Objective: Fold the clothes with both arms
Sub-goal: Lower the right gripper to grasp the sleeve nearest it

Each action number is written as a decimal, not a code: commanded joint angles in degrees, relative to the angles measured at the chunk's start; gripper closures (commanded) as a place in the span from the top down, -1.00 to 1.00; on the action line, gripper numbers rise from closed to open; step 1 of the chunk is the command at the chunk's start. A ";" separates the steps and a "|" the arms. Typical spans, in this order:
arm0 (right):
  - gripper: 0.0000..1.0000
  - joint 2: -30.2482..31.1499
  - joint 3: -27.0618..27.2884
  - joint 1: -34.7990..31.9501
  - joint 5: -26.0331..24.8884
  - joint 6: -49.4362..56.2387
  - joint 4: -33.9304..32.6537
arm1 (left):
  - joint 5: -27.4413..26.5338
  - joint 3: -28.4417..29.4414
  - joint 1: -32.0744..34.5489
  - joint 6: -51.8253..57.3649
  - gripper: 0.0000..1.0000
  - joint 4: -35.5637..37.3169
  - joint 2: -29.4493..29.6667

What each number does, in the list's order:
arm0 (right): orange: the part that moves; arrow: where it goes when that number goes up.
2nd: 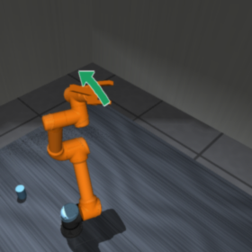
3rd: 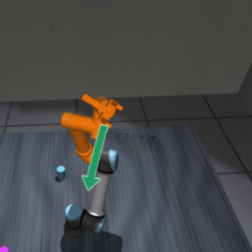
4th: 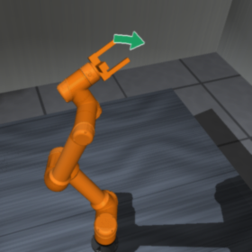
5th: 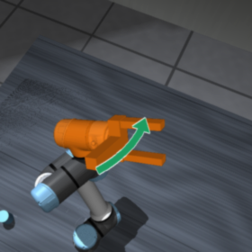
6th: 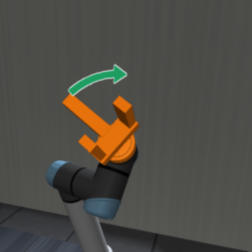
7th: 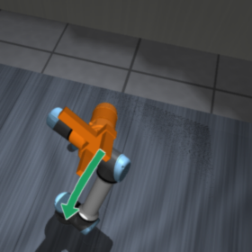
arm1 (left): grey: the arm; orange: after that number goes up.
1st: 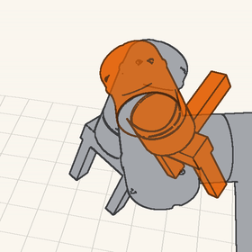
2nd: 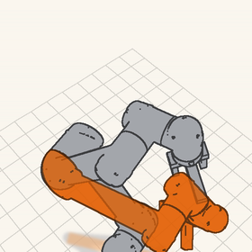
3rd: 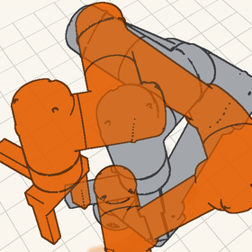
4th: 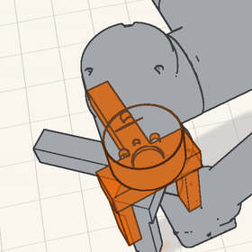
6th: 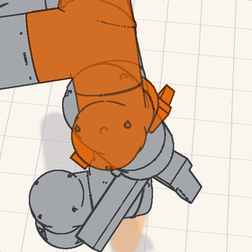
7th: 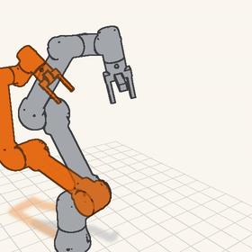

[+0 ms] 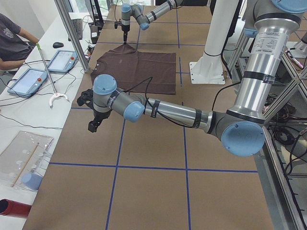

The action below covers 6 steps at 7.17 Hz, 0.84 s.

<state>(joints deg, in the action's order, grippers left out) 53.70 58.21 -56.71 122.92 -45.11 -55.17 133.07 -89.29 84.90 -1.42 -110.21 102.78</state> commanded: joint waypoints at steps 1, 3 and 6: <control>0.80 0.00 -0.65 0.28 -0.05 -0.06 -0.11 | 0.00 -0.01 0.00 0.02 1.00 0.00 0.05; -0.14 -0.61 -0.65 0.28 -0.05 0.02 -1.94 | 0.00 -0.01 0.00 0.02 1.00 0.00 0.05; -1.00 -1.67 -0.56 0.37 -0.05 0.38 -3.80 | 0.00 -0.01 0.00 0.02 1.00 0.00 0.40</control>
<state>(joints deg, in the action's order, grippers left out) 52.28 57.58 -56.37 122.87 -44.82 -58.59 133.07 -89.30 84.90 -1.41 -110.18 103.03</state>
